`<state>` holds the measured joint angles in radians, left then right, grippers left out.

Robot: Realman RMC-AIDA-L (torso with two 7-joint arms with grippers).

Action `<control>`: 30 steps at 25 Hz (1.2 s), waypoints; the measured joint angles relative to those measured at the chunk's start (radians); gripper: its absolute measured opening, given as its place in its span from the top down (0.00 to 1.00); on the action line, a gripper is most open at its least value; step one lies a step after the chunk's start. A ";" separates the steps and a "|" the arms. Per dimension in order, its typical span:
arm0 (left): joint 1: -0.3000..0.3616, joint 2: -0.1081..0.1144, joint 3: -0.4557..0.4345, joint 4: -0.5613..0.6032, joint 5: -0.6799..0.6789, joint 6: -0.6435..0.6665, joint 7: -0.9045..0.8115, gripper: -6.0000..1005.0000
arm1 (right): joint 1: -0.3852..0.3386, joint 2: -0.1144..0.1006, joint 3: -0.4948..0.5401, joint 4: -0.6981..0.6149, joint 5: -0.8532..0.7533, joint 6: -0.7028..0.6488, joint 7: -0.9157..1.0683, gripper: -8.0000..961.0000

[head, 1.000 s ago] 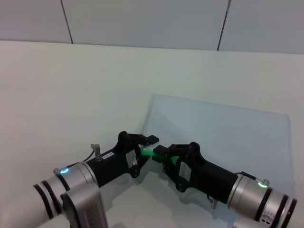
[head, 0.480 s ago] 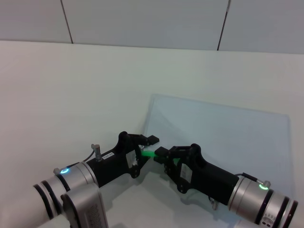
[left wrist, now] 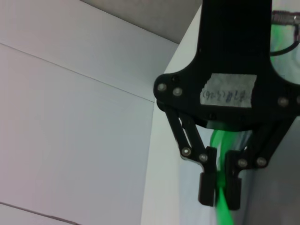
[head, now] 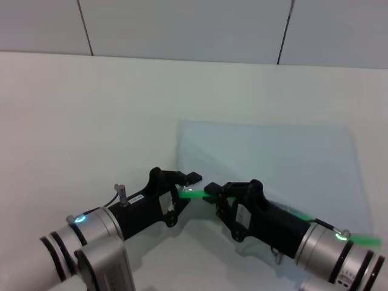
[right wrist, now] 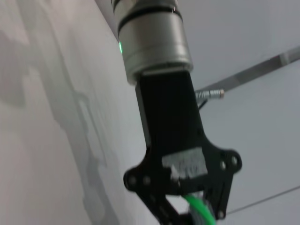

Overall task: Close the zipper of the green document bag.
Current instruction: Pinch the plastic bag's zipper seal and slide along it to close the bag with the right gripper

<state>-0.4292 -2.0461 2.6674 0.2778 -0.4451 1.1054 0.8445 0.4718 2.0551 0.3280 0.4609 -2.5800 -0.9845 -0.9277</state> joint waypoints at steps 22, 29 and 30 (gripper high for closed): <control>0.007 0.001 0.000 -0.005 0.000 0.015 0.001 0.92 | -0.031 -0.002 0.037 0.000 0.012 0.000 -0.031 0.91; 0.009 0.001 0.000 -0.006 0.000 0.015 0.001 0.92 | -0.057 -0.003 0.054 0.003 0.025 0.000 -0.061 0.90; 0.009 0.001 0.000 -0.006 0.000 0.015 0.001 0.92 | -0.062 -0.003 0.055 0.006 0.036 0.000 -0.072 0.90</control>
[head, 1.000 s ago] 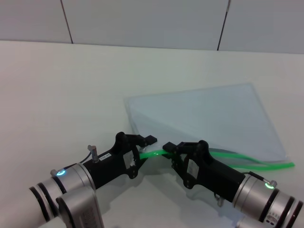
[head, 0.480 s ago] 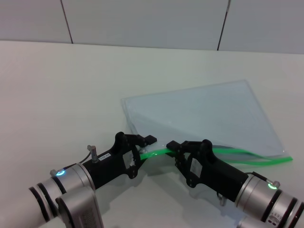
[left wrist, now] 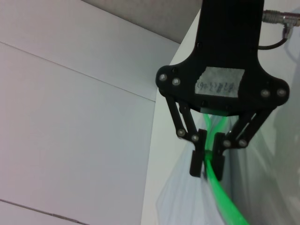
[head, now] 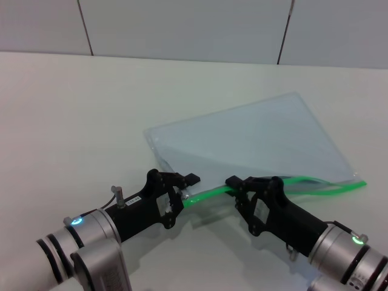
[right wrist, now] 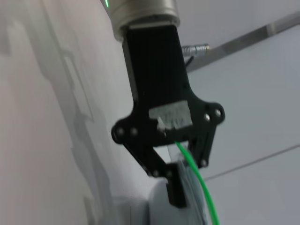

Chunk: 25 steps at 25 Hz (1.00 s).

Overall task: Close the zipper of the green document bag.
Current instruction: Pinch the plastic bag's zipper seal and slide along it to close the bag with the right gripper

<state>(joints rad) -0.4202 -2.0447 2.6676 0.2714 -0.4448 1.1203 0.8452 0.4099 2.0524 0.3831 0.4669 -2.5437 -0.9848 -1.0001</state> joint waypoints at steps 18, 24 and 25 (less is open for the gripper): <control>0.011 0.001 0.000 -0.003 -0.001 -0.001 0.000 0.92 | -0.083 -0.005 0.092 0.008 0.042 -0.009 -0.055 0.88; 0.013 0.002 -0.001 -0.009 -0.002 0.000 0.000 0.92 | -0.101 -0.006 0.140 0.000 0.042 -0.009 -0.055 0.87; 0.013 0.002 -0.001 -0.009 -0.002 0.000 0.000 0.92 | -0.104 -0.007 0.147 -0.001 0.042 -0.009 -0.055 0.87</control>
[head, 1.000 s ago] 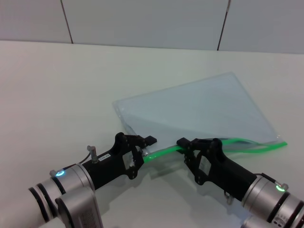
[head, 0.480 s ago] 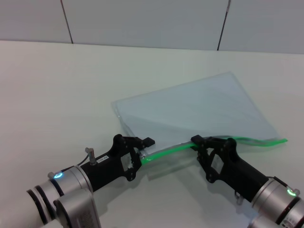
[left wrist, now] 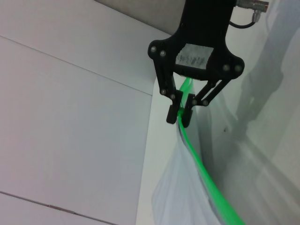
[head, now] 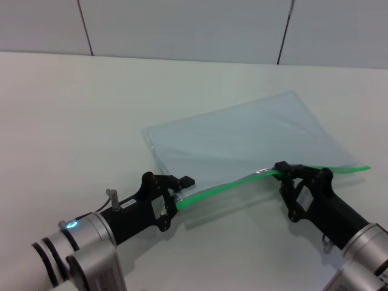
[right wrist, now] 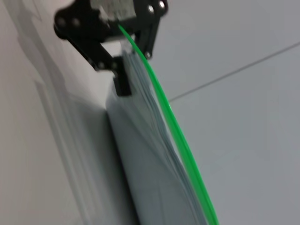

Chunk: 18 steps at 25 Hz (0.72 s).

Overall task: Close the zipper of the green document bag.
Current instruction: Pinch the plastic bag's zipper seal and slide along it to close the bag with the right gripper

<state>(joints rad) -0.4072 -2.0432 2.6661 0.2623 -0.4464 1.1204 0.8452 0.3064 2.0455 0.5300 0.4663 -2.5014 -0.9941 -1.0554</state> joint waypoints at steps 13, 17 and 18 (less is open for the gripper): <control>0.001 0.000 -0.002 -0.001 0.000 0.002 0.000 0.92 | -0.028 -0.004 0.091 -0.048 0.043 0.000 0.000 0.85; 0.008 0.000 -0.002 -0.002 0.000 0.012 0.000 0.92 | -0.026 -0.006 0.095 -0.076 0.110 -0.019 0.000 0.84; 0.009 0.000 -0.003 -0.002 0.000 0.013 0.000 0.92 | -0.026 -0.006 0.097 -0.083 0.128 -0.026 0.000 0.84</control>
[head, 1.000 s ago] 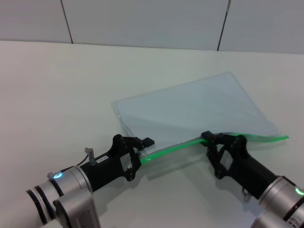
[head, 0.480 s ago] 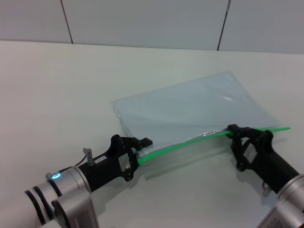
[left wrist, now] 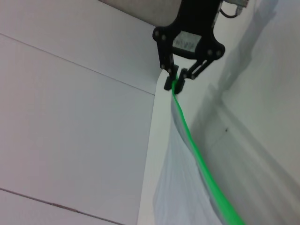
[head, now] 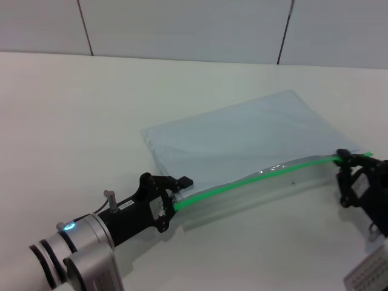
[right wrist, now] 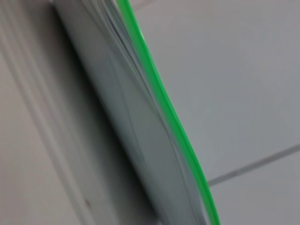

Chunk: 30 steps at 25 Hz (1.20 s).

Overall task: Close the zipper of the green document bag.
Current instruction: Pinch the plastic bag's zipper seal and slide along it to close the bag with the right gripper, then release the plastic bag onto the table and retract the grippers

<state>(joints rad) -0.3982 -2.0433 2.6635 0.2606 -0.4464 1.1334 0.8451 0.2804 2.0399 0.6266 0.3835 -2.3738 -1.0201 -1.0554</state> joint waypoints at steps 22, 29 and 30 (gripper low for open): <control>0.007 0.000 -0.022 -0.001 -0.017 0.047 -0.011 0.91 | 0.004 0.002 0.050 -0.068 0.090 -0.064 0.012 0.81; 0.033 -0.001 -0.027 0.001 -0.158 0.152 -0.104 0.91 | -0.018 0.005 0.029 -0.028 0.161 -0.157 0.088 0.80; 0.038 0.000 -0.027 0.000 -0.199 0.172 -0.127 0.91 | -0.023 0.005 0.025 -0.024 0.163 -0.182 0.114 0.80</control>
<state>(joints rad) -0.3601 -2.0435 2.6367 0.2610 -0.6450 1.3052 0.7180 0.2576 2.0447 0.6516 0.3591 -2.2106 -1.2020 -0.9410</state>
